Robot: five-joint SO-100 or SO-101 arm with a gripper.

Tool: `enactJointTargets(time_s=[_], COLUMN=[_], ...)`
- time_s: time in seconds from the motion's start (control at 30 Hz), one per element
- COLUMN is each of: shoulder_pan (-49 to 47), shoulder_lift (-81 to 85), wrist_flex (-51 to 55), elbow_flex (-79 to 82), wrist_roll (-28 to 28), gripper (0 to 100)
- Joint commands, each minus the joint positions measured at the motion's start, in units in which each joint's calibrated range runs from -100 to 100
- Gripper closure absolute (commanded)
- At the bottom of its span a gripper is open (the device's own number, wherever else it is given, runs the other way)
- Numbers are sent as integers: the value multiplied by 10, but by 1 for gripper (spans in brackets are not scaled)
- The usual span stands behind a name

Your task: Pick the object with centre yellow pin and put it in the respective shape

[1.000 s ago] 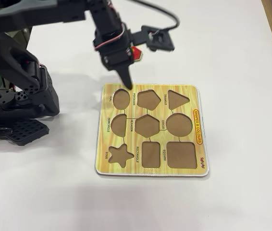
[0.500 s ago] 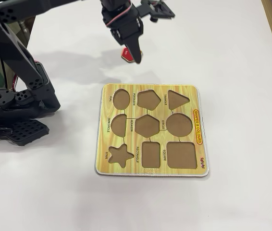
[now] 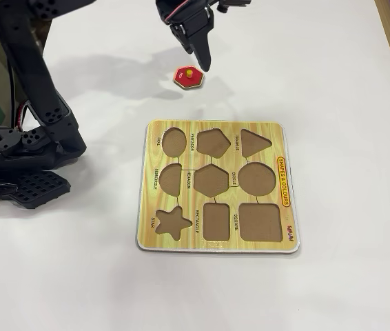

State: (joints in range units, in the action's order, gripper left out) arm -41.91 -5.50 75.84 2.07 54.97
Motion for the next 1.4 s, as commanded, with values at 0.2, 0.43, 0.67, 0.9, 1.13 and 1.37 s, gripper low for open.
enactJointTargets(time_s=[0.2,0.43,0.67,0.9,1.13,1.37], shoulder_pan=[-26,-52,-89,-95,-80,-53], shoulder_lift=[-66,-107,-142,-180,-194,-194], wrist_flex=[-5,1,-6,-6,-6,-6], elbow_flex=[-94,-118,-143,-172,-165,-165], wrist_roll=[1,1,1,1,1,-3], gripper=[81,81,81,81,81,81])
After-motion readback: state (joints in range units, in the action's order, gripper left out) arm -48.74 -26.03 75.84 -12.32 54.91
